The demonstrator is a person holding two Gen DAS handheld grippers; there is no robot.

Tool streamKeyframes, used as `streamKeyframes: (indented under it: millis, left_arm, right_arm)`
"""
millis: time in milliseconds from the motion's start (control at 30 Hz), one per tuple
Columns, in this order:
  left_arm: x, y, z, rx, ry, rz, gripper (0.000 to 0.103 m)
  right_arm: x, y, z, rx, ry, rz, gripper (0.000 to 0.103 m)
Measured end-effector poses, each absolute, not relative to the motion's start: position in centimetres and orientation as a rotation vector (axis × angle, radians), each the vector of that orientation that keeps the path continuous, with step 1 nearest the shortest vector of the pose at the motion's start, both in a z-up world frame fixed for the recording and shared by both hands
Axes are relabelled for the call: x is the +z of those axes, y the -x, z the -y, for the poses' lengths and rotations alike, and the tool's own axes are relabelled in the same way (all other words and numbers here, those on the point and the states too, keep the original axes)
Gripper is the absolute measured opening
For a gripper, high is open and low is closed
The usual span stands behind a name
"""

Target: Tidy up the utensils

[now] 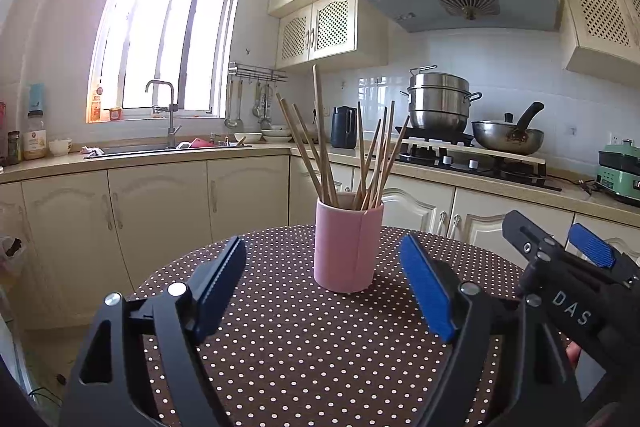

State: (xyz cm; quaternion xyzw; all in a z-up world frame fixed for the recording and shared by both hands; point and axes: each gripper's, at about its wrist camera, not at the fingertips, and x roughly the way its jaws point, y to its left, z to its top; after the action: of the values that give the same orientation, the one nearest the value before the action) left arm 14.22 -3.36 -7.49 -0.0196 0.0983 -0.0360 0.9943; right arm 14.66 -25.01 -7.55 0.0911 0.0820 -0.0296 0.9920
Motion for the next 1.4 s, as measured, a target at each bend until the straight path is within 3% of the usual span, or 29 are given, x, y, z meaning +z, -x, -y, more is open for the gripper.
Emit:
streamKeyframes:
  millis: [1400]
  left_arm:
    - [-7.5, -14.38, 3.63, -0.083, 0.036, -0.206, 0.082]
  right_arm:
    - [-7.73, -14.8, 25.26, -0.058, -0.203, -0.174, 0.096]
